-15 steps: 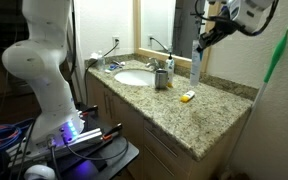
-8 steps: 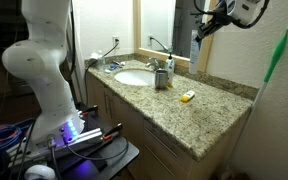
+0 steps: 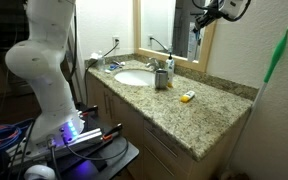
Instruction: Move the squeeze bottle to the left on the counter
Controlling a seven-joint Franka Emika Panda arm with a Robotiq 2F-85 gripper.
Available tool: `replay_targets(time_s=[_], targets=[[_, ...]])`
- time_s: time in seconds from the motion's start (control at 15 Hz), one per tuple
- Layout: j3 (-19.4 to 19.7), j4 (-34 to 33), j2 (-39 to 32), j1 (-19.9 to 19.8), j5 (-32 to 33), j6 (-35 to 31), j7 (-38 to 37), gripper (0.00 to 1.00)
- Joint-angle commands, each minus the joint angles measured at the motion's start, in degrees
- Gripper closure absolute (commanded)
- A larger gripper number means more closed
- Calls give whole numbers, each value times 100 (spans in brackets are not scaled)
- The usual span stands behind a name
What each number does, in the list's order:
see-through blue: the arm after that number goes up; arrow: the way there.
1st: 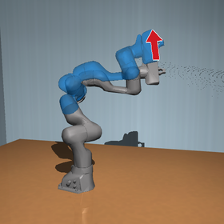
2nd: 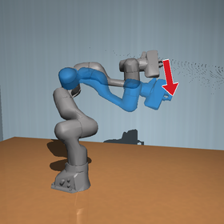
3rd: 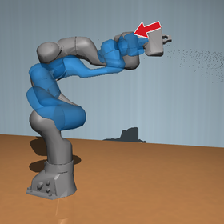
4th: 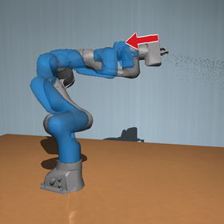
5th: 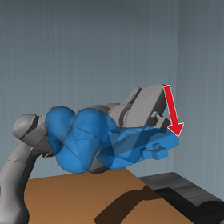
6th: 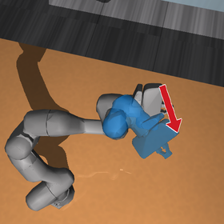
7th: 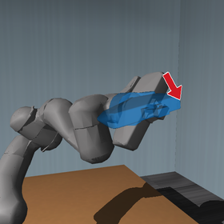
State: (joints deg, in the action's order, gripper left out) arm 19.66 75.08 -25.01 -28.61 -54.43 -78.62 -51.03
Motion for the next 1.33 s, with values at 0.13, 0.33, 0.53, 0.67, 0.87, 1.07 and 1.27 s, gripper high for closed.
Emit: replay_targets(time_s=[0.13, 0.33, 0.53, 0.67, 0.87, 1.07, 1.27], targets=[[-178, -82, -503, 85, 57, 6, -75, 99], [-289, -90, -814, 230, 71, -211, -152, 99], [-324, -29, -886, 259, 95, -290, -101, 99], [-355, -35, -989, 307, 102, -332, -110, 96], [-327, -125, -1214, 382, 228, -468, -285, 99], [-365, -34, -1379, 522, 361, -824, -290, 99], [-441, -52, -1583, 548, 321, -1104, -262, 99]])
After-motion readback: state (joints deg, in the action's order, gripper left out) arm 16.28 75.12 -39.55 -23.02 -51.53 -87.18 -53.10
